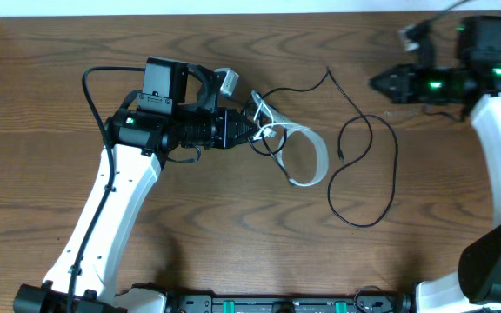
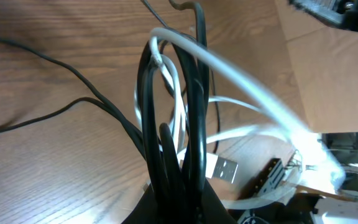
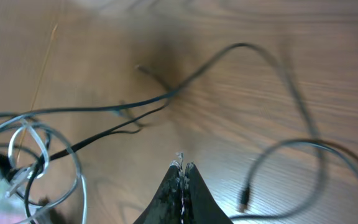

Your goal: Untangle cables

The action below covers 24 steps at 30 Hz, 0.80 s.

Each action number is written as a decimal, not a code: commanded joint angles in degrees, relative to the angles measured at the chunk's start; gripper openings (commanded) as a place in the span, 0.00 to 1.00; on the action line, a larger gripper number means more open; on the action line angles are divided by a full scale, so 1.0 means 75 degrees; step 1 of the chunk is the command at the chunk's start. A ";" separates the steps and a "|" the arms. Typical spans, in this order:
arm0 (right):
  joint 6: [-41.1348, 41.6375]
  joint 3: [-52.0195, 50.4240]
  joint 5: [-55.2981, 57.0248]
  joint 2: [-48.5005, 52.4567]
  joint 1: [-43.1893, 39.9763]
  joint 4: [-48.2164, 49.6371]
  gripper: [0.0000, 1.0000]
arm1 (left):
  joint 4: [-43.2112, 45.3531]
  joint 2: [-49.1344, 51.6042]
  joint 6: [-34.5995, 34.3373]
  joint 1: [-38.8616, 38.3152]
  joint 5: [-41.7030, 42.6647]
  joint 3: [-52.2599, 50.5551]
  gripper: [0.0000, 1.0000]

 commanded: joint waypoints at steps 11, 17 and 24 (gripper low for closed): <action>-0.1291 0.0082 -0.2398 -0.0058 0.0087 -0.0318 0.25 | 0.0099 -0.0169 -0.0440 0.0041 -0.0178 -0.0073 0.08; -0.1903 0.0082 -0.2107 -0.0058 0.1612 -0.0105 0.56 | 0.0111 -0.0169 -0.0994 0.0041 -0.0175 -0.0073 0.08; -0.1915 0.0082 -0.2107 -0.0058 0.2885 0.0627 0.61 | 0.0067 -0.0169 -0.0414 0.0041 -0.0414 -0.0073 0.08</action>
